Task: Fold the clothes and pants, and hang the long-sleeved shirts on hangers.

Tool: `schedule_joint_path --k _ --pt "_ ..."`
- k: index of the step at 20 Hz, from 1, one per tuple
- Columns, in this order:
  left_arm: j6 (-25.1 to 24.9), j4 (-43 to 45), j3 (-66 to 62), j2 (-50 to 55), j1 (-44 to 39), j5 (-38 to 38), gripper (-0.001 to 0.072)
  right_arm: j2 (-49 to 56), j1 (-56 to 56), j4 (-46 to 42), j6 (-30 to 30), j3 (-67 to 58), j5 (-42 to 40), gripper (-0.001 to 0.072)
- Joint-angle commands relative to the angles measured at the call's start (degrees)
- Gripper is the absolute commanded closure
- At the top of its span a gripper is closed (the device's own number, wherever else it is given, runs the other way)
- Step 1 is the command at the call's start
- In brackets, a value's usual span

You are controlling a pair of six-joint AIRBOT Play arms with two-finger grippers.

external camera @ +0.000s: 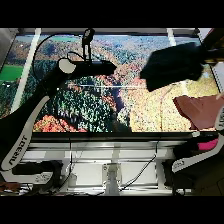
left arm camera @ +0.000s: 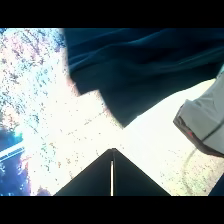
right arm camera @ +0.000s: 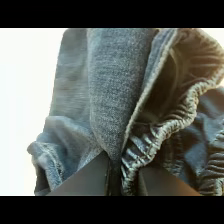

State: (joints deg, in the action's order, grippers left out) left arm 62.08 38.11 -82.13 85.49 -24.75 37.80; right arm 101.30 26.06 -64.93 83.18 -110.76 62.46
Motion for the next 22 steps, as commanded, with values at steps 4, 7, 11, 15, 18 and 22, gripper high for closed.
schedule_joint_path --k 4,7,11,15,18,22 --pt "0.0 -1.8 0.0 -0.5 0.6 -0.8 0.0685 -8.8 14.5 -11.8 7.7 0.0 9.6 0.0689" --pt "0.0 -2.6 0.0 -0.7 0.6 -0.9 0.0685 -10.8 18.0 -22.1 7.8 -0.1 22.7 0.0689" --pt "0.0 -2.6 0.0 -0.7 0.6 -0.9 0.0685 -10.8 20.6 -25.4 12.3 1.8 38.9 0.0688" --pt "0.0 -2.6 0.0 -0.6 0.6 -0.8 0.0685 -10.8 20.7 -25.2 12.3 2.3 42.4 0.0329" --pt "0.0 -2.6 0.0 -0.6 0.6 -0.8 0.0685 -10.8 20.7 -25.6 11.2 2.3 39.9 0.001" --pt "0.0 -2.6 0.0 -0.6 0.6 -0.8 0.0685 -10.9 20.8 -25.7 7.2 1.4 32.8 0.0013"
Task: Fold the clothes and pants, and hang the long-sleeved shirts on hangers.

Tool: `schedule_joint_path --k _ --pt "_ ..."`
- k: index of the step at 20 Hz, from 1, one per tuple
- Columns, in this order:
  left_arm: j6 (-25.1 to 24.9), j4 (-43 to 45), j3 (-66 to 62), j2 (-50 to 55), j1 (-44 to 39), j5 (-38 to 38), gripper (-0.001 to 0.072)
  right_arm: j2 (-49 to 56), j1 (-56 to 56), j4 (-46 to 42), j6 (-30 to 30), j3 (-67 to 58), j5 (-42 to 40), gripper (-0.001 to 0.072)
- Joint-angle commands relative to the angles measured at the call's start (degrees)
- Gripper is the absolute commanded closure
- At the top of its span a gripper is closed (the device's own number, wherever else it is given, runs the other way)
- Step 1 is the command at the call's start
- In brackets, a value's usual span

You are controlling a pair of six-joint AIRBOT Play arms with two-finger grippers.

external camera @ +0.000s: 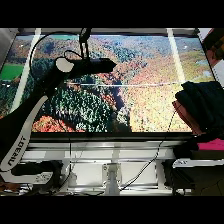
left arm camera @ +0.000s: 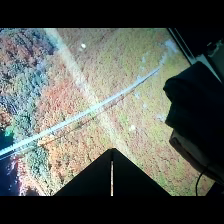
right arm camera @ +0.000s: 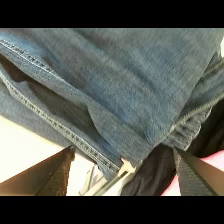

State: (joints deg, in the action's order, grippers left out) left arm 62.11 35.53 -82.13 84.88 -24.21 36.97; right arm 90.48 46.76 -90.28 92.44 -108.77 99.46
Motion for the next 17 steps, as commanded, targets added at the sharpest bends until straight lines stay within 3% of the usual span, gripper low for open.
schedule_joint_path --k 1,9,12,17 --pt "0.0 0.0 0.0 0.0 0.0 0.0 0.0685 -0.1 0.0 -0.1 -2.1 -1.3 -7.2 0.0014" --pt "0.0 0.0 0.0 0.0 0.0 0.0 0.0685 -8.3 0.0 14.0 -1.8 -5.3 -39.2 0.0031" --pt "0.0 0.0 0.0 0.0 0.0 0.0 0.0685 -11.9 0.0 19.8 -1.9 -5.3 -44.5 0.0032" --pt "0.0 0.0 0.0 0.0 0.0 0.0 0.0684 -15.5 0.0 29.5 -1.9 -5.4 -45.2 0.0032"
